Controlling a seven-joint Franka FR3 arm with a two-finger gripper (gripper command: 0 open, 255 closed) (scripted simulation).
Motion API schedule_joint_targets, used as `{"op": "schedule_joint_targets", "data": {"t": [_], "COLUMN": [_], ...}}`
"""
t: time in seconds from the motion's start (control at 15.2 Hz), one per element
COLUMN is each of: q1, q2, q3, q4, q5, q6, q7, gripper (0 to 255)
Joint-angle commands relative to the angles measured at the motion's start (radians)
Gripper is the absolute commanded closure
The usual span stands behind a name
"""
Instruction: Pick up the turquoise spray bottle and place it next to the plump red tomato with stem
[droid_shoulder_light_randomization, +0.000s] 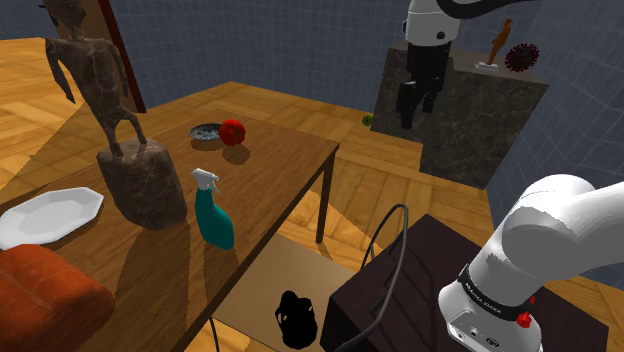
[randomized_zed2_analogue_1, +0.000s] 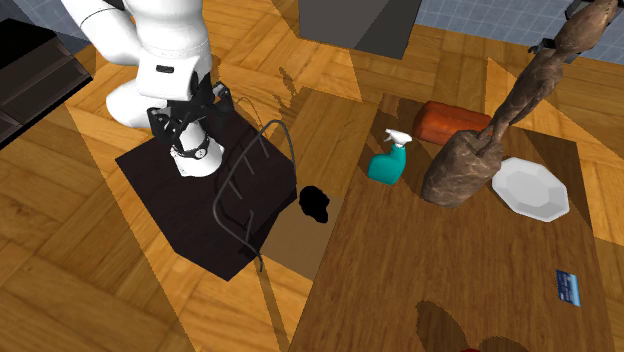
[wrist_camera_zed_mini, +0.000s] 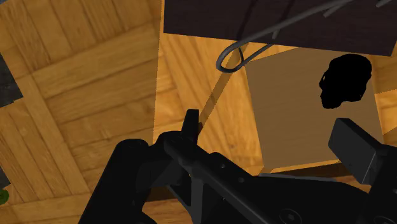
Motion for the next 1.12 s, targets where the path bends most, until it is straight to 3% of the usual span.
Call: {"op": "schedule_joint_targets", "data": {"t": [0.0, 0.53, 1.06], "q1": [0.000, 0.075, 0.142], "q2": [0.000, 0.060, 0.212], "q3": [0.000, 0.065, 0.149], "q4": [0.000, -0.139, -0.198], "q5": [0.000, 0.090, 0.150], "q6": [0.000, 0.318, 0.656], "q7": [0.000, 0.059, 0.113], "gripper": [0, 0, 0]}}
